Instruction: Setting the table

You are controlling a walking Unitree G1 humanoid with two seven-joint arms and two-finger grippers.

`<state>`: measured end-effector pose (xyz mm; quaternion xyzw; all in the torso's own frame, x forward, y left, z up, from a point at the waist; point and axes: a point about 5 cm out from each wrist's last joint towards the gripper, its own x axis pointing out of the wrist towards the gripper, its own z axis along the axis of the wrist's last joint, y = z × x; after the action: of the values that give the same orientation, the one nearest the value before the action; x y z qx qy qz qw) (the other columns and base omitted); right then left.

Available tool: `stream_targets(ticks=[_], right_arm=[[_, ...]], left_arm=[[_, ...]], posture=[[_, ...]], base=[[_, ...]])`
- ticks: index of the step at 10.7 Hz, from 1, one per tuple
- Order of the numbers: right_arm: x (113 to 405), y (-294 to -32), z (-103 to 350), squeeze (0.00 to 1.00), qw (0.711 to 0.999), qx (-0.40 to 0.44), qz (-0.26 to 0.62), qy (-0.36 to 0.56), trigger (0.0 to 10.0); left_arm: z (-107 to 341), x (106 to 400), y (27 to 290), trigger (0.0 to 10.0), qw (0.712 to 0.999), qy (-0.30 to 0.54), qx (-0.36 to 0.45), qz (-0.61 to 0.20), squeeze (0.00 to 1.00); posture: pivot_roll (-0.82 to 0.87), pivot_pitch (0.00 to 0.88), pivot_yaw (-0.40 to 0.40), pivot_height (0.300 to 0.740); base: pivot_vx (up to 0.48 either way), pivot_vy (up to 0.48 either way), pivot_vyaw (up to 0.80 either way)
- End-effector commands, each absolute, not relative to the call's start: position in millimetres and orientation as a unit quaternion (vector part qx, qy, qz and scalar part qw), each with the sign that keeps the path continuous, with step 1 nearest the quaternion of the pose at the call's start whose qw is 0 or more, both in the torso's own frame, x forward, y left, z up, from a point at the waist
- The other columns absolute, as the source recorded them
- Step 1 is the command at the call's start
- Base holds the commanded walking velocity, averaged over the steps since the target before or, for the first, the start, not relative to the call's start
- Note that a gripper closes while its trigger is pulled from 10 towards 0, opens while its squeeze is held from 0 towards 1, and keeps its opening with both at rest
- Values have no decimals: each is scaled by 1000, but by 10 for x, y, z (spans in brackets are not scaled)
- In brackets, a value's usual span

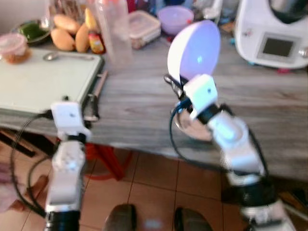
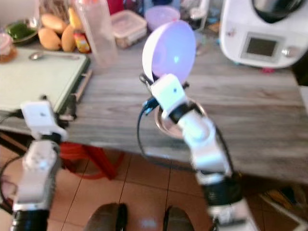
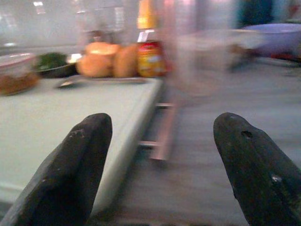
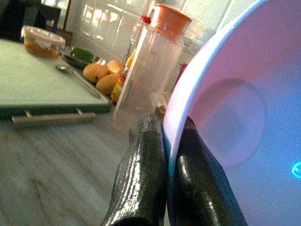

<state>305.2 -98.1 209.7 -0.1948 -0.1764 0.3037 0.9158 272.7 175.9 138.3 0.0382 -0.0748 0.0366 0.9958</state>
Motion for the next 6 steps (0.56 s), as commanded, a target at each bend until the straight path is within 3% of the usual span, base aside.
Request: stream_targets(ticks=[1,3,6], right_arm=[[3101,-969,2071,0,911,-204,322,-157,10000],[3261,-982,2026,0,910,-219,337,-107,10000],[3309,-985,1933,0,883,-259,386,-71,10000]], left_arm=[[1411,2688,1778,10000,995,-79,48,37,0],[1396,2616,1810,10000,995,-76,56,34,0],[1384,2586,1785,10000,995,-74,52,31,0]], posture=[[-43,151,32,740],[-22,162,29,740],[-19,172,24,740]], base=[[0,0,0],[0,0,0],[0,0,0]])
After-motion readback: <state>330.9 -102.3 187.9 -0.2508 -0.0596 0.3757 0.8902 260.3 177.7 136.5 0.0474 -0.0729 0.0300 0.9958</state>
